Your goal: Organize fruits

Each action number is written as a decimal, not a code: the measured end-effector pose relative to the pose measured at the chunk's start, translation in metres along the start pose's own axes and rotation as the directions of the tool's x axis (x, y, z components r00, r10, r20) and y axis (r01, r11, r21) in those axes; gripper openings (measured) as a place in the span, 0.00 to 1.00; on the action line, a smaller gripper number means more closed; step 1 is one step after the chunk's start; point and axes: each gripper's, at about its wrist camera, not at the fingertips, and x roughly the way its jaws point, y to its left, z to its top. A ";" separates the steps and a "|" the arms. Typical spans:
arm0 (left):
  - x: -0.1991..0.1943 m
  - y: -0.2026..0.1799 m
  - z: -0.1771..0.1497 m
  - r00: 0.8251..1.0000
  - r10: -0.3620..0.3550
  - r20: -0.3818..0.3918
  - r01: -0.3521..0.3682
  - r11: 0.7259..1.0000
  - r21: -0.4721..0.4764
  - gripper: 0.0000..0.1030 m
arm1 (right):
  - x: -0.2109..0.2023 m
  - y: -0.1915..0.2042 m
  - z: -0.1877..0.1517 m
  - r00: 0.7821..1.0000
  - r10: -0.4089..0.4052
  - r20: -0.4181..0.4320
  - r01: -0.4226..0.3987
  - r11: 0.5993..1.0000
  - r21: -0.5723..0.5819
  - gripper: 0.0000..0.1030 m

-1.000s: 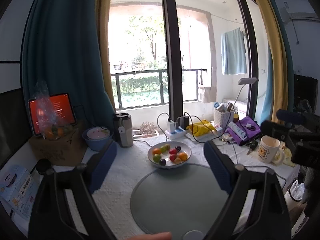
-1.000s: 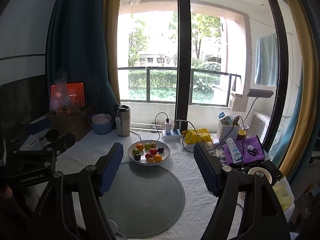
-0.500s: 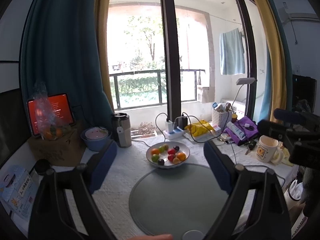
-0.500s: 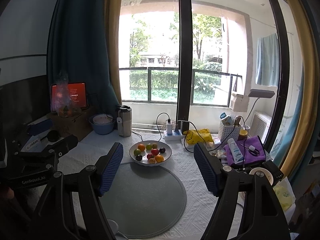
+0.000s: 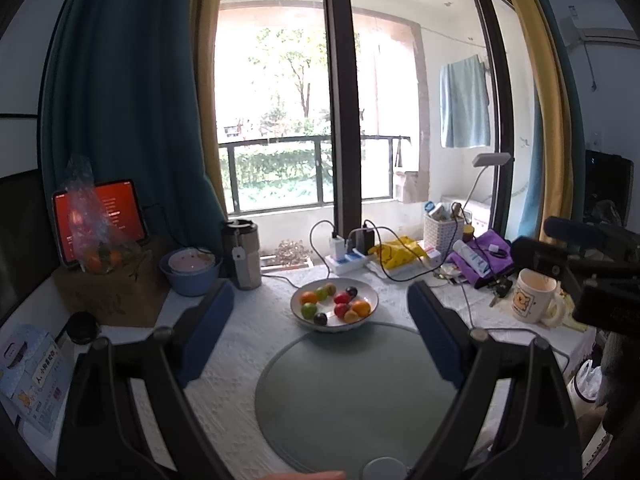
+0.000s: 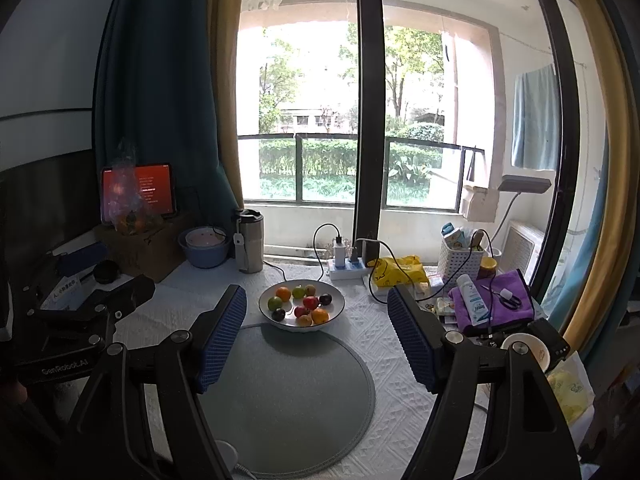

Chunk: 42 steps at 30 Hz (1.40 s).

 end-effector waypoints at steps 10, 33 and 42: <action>-0.001 0.000 -0.002 1.000 0.000 -0.003 0.000 1.000 -0.002 0.87 | 0.002 0.003 -0.001 1.000 0.001 -0.006 -0.001 1.000 0.002 0.74; 0.000 -0.003 -0.004 1.000 -0.002 -0.002 0.002 1.000 -0.005 0.87 | 0.003 0.004 -0.002 1.000 -0.002 -0.012 0.002 1.000 0.003 0.74; -0.001 -0.003 -0.004 1.000 -0.002 -0.002 0.002 1.000 -0.005 0.87 | 0.004 0.002 -0.002 1.000 -0.003 -0.015 0.003 1.000 0.003 0.74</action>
